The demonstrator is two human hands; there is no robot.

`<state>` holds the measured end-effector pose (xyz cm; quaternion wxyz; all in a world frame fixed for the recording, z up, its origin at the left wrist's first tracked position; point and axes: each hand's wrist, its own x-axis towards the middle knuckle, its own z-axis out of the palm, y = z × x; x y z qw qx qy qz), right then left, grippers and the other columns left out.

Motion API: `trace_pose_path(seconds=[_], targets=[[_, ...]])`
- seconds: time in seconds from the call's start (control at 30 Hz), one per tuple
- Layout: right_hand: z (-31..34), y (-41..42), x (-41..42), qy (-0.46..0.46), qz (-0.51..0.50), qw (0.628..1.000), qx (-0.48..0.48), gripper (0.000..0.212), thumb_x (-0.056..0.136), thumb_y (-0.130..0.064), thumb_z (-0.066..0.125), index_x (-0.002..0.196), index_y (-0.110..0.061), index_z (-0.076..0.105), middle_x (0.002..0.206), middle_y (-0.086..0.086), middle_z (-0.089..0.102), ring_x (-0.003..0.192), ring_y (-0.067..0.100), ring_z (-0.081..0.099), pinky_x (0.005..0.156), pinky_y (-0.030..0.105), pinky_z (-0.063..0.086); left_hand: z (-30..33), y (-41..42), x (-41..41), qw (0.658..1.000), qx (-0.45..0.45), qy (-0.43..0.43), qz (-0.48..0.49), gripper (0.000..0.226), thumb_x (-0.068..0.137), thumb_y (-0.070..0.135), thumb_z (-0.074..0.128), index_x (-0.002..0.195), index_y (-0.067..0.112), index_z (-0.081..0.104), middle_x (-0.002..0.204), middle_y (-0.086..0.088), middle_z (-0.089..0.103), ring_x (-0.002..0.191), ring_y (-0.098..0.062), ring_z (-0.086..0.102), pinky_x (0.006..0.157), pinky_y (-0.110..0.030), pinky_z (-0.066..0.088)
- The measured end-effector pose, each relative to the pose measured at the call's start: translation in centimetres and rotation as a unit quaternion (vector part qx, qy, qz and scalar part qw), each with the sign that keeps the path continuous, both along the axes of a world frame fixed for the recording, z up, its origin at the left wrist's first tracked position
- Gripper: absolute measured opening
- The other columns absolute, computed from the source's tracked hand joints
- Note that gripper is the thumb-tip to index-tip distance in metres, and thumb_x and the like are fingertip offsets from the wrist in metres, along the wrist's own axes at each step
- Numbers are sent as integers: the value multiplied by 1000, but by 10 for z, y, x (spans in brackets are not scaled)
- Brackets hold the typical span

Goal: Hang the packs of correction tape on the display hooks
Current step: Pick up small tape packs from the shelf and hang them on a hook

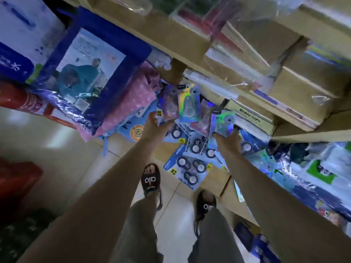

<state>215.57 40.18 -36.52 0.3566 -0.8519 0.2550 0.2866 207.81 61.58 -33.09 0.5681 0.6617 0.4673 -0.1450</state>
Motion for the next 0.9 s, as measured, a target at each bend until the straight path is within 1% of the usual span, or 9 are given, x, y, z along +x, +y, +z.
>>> trace_pose_path(seconds=[0.1, 0.17, 0.23, 0.4, 0.53, 0.57, 0.63, 0.73, 0.9], targets=[[-35, 3, 14, 3, -25, 998, -59, 81, 81, -34, 77, 148, -13, 37, 144, 21, 51, 124, 44, 59, 95, 49, 53, -36, 9, 31, 999, 37, 5, -35, 96, 84, 51, 79, 158, 15, 29, 156, -15, 41, 140, -34, 47, 100, -39, 44], [-48, 4, 18, -1, -6, 995, -100, 76, 80, -36, 77, 142, -10, 42, 140, 20, 54, 127, 43, 57, 102, 52, 50, -50, 11, 47, 998, 51, 13, -43, 121, 59, 70, 78, 156, 17, 31, 155, -17, 42, 139, -37, 47, 110, -50, 45], [-56, 3, 18, -22, 11, 991, -129, 72, 77, -37, 75, 137, -9, 47, 136, 18, 57, 125, 41, 58, 104, 52, 49, -65, 10, 60, 997, 52, 24, -50, 130, 46, 72, 72, 156, 18, 30, 153, -16, 42, 137, -38, 47, 109, -55, 46], [-52, 5, 20, -112, -68, 989, -71, 57, 73, -30, 76, 122, -8, 57, 117, 16, 68, 107, 38, 65, 87, 47, 56, -80, -1, 79, 992, 72, 59, -87, 116, 74, 57, 86, 159, 18, 17, 158, -25, 30, 146, -42, 35, 113, -50, 39], [-46, 9, 26, -102, -58, 993, 1, 42, 80, -36, 80, 111, -10, 68, 96, 8, 71, 81, 27, 63, 56, 28, 42, -88, -7, 92, 984, 110, 85, -107, 130, 71, 65, 84, 162, 18, 4, 158, -36, 26, 150, -47, 26, 119, -52, 32], [-47, 12, 28, -90, -40, 995, 15, 44, 78, -41, 80, 109, -12, 71, 94, 7, 72, 80, 25, 66, 54, 26, 41, -90, -8, 93, 982, 122, 94, -112, 131, 70, 67, 83, 162, 18, 3, 157, -38, 25, 150, -48, 25, 121, -52, 32], [-54, 19, 31, -56, -22, 998, 36, 54, 74, -49, 80, 114, -16, 70, 99, 4, 73, 90, 27, 70, 65, 30, 48, -94, -9, 93, 979, 137, 99, -114, 131, 68, 67, 85, 160, 19, 6, 155, -38, 26, 149, -47, 26, 120, -51, 33], [-61, 28, 32, -22, -45, 998, 42, 58, 77, -46, 83, 124, -20, 63, 107, 4, 68, 98, 29, 66, 81, 42, 52, -96, -7, 89, 982, 142, 78, -102, 126, 64, 60, 90, 156, 20, 14, 150, -34, 29, 142, -47, 31, 114, -52, 38], [-67, 37, 36, 8, -87, 992, 92, 72, 61, -50, 91, 122, -19, 69, 111, 4, 76, 96, 24, 72, 78, 35, 54, -102, 5, 82, 987, 128, 16, -93, 119, 68, 47, 93, 155, 21, 17, 148, -31, 36, 140, -46, 37, 103, -50, 46]])
